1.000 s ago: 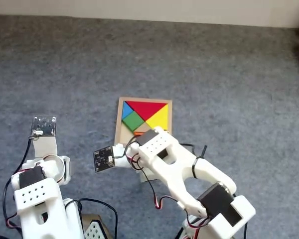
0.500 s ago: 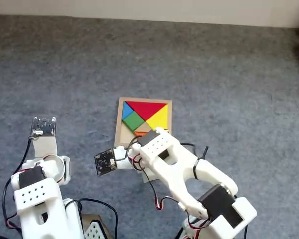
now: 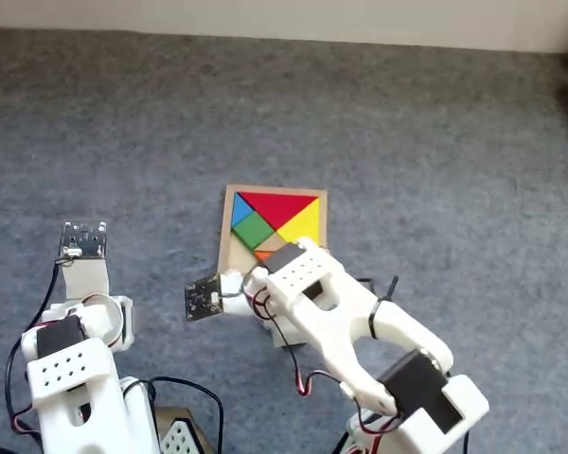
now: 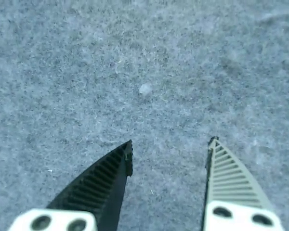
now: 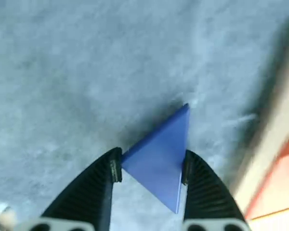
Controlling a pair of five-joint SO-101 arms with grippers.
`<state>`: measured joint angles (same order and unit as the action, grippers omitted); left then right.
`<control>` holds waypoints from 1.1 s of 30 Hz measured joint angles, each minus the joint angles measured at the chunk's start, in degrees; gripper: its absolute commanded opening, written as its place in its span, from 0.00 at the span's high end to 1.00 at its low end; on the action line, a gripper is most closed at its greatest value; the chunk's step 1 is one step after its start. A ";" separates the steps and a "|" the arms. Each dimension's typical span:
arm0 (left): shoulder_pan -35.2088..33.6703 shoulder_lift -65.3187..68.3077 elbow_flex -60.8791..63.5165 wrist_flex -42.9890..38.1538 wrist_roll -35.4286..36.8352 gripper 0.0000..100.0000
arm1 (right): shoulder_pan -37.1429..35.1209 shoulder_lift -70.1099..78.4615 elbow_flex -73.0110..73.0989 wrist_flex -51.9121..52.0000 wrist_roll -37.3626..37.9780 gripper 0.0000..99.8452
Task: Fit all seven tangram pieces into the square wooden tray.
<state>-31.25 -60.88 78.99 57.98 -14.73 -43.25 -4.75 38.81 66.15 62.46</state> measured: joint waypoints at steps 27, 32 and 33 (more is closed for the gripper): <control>0.00 0.00 0.00 0.00 0.00 0.76 | 0.26 20.40 -29.27 -9.14 -53.36 0.92; 0.00 0.00 0.00 0.00 0.00 0.76 | 0.44 24.53 -35.43 -6.15 -55.03 0.90; 0.00 0.00 0.00 0.00 0.00 0.76 | 0.44 24.79 -35.87 -5.89 -55.03 0.89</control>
<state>-31.25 -60.88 78.99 57.98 -14.73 -42.81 20.04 2.95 60.26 7.43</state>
